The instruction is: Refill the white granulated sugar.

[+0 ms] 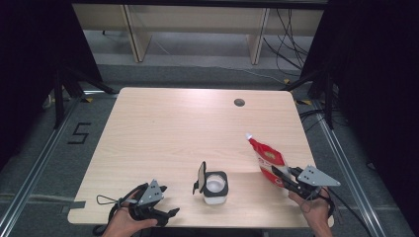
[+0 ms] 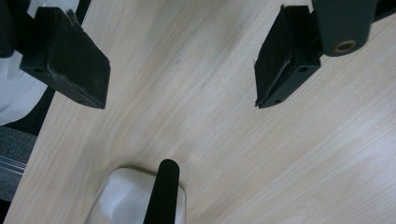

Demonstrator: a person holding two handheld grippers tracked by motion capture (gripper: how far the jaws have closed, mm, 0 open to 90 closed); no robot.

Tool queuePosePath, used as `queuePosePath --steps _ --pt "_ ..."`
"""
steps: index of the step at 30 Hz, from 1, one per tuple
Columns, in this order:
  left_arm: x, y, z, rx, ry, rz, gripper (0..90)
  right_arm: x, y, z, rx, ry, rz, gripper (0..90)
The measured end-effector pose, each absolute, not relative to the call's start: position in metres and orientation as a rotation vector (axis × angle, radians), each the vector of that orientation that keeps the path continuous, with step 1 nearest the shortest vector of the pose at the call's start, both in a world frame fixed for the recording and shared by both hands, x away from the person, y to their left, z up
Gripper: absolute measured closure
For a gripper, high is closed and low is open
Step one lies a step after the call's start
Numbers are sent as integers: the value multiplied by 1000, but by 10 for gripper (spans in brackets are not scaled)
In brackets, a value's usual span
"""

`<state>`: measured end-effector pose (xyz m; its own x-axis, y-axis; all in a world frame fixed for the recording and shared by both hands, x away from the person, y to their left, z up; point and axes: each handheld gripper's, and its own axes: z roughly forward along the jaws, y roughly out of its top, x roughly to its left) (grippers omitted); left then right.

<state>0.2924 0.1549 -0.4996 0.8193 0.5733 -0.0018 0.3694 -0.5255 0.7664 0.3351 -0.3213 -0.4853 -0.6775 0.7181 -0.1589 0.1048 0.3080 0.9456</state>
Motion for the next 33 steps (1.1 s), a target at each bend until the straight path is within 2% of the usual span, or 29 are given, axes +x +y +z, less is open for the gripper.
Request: queuePosePath --steps 10,15,19,33 --pt "293 154 -500 2189 695 326 181 321 -333 -484 885 2027 1380 767" --pt "294 156 -500 2191 694 333 181 323 -336 -484 834 2016 1371 767" --pt "293 155 -499 2178 695 320 181 318 -338 -485 935 2008 1389 767" --pt "294 156 -499 2183 698 333 181 309 -345 -489 973 2016 1379 756"
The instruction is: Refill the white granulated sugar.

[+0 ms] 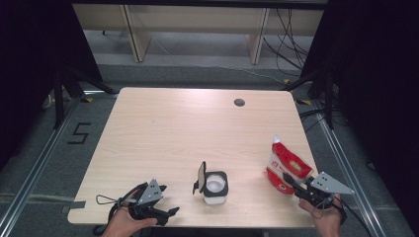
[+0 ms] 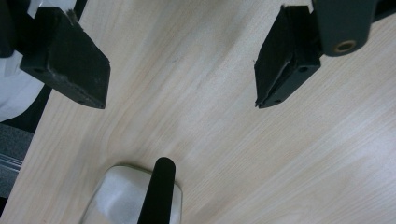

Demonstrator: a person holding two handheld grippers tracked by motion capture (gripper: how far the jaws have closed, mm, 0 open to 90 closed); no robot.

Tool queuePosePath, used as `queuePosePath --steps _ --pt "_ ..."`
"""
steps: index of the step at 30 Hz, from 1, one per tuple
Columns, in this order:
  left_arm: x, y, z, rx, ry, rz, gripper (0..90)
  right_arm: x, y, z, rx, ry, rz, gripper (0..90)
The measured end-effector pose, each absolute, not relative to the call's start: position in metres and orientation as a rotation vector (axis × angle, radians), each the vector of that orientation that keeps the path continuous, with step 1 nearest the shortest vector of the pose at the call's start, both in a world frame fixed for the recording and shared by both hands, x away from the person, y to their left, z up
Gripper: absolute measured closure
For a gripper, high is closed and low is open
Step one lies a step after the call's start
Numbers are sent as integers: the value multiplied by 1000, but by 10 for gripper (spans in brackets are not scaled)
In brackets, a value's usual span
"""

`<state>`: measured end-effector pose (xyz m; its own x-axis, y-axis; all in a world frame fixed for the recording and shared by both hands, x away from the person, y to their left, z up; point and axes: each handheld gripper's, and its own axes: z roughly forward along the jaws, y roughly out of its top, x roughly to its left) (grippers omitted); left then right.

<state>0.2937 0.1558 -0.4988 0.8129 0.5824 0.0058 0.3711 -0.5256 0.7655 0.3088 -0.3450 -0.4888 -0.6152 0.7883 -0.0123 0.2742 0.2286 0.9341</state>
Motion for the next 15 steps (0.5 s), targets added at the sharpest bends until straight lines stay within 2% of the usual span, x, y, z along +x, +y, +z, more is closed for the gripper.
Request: queuePosePath --steps 5,12,15 --pt "293 155 -498 2180 699 331 180 308 -343 -487 948 2015 1317 701" --pt "293 156 -497 2161 708 326 181 295 -342 -488 1087 2005 1326 495" --pt "294 156 -495 2182 683 345 180 291 -343 -487 1108 1993 1326 432"
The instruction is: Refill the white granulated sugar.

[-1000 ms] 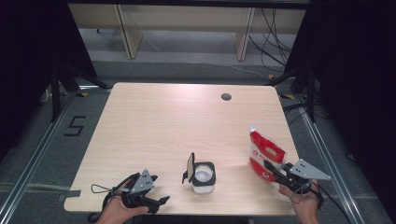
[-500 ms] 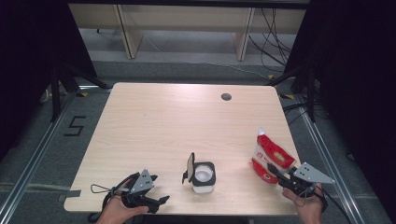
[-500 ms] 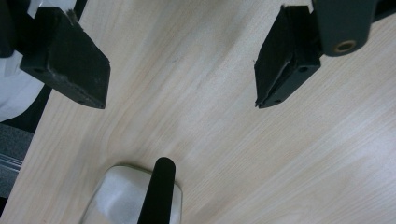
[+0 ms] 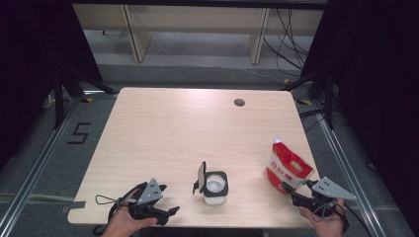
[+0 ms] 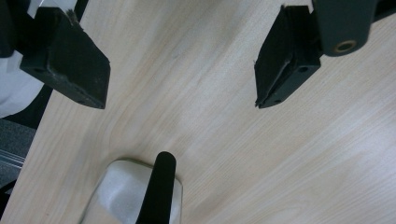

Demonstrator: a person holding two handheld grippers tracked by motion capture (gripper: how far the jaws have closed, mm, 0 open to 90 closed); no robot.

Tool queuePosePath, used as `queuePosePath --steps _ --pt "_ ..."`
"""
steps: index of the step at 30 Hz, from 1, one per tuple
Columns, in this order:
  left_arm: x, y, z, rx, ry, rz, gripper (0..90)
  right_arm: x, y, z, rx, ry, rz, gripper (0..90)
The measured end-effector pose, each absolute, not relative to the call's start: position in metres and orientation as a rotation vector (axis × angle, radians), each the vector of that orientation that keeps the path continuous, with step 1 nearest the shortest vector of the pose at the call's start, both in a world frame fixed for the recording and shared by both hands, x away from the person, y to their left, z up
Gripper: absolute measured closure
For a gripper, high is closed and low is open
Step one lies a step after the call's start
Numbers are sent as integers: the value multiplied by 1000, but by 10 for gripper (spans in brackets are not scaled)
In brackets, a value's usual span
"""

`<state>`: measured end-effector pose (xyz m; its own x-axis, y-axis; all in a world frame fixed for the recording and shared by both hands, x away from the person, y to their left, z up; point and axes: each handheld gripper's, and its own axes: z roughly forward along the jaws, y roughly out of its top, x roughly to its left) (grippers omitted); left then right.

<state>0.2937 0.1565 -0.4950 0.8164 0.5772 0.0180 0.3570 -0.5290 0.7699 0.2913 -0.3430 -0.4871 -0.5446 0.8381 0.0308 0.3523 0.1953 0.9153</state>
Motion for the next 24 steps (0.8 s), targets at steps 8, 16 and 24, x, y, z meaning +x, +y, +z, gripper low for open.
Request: queuePosePath --steps 8,16,24 --pt "295 157 -490 2104 731 300 180 273 -340 -483 1210 1951 1297 326" --pt "294 152 -473 2053 718 314 177 262 -343 -485 1206 1933 1192 262" --pt "296 148 -461 2050 707 331 182 251 -347 -487 1217 1940 1165 255"
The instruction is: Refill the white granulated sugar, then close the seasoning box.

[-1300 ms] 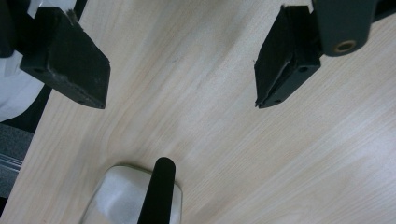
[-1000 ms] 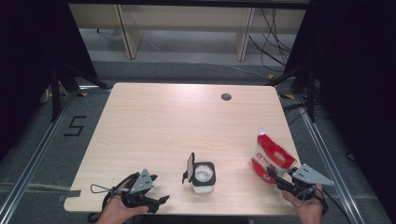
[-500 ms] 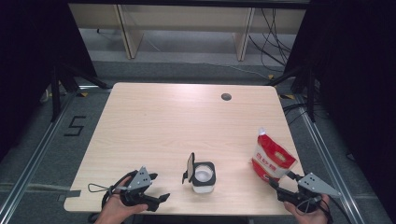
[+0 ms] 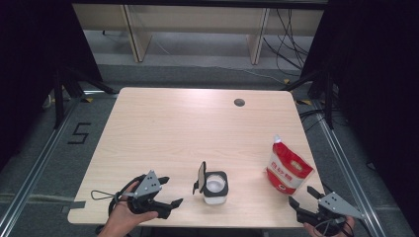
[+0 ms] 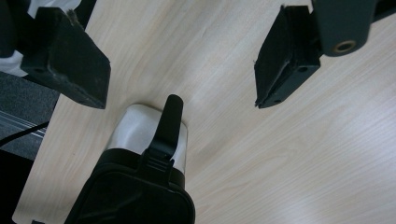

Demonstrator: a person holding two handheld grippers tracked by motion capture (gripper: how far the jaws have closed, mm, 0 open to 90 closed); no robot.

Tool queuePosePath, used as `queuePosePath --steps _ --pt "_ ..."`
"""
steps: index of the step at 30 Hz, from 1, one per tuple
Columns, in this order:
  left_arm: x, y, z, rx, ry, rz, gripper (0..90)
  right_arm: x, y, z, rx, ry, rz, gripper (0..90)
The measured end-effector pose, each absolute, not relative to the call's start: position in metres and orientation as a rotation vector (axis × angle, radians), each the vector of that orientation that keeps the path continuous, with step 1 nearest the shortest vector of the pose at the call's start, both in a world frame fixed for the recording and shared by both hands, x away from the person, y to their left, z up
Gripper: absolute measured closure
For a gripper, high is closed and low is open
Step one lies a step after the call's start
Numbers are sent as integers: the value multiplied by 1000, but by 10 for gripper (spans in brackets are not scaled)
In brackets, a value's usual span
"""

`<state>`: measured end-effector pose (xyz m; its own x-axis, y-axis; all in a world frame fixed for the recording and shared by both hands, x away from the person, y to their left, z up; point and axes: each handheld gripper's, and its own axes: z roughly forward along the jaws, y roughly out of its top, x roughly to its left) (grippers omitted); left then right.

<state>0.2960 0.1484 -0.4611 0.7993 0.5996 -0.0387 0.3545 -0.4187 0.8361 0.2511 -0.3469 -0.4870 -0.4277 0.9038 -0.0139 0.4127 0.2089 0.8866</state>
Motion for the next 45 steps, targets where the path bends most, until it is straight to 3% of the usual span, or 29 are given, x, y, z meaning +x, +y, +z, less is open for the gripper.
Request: queuePosePath --steps 7,11,14,21,26,45 --pt "294 141 -456 2033 702 296 200 247 -345 -487 1213 1953 1135 246" --pt "294 141 -449 2026 677 310 261 248 -344 -488 1197 1963 1124 245" --pt "294 141 -444 2017 676 333 364 248 -343 -489 1225 1968 1131 245" --pt "293 136 -434 2007 575 363 698 248 -342 -489 1190 1983 1106 249" --pt "295 128 -431 2001 547 360 835 248 -341 -489 1184 1992 1102 253" --pt "310 89 -427 1998 505 326 872 248 -341 -488 1172 2006 1102 253"
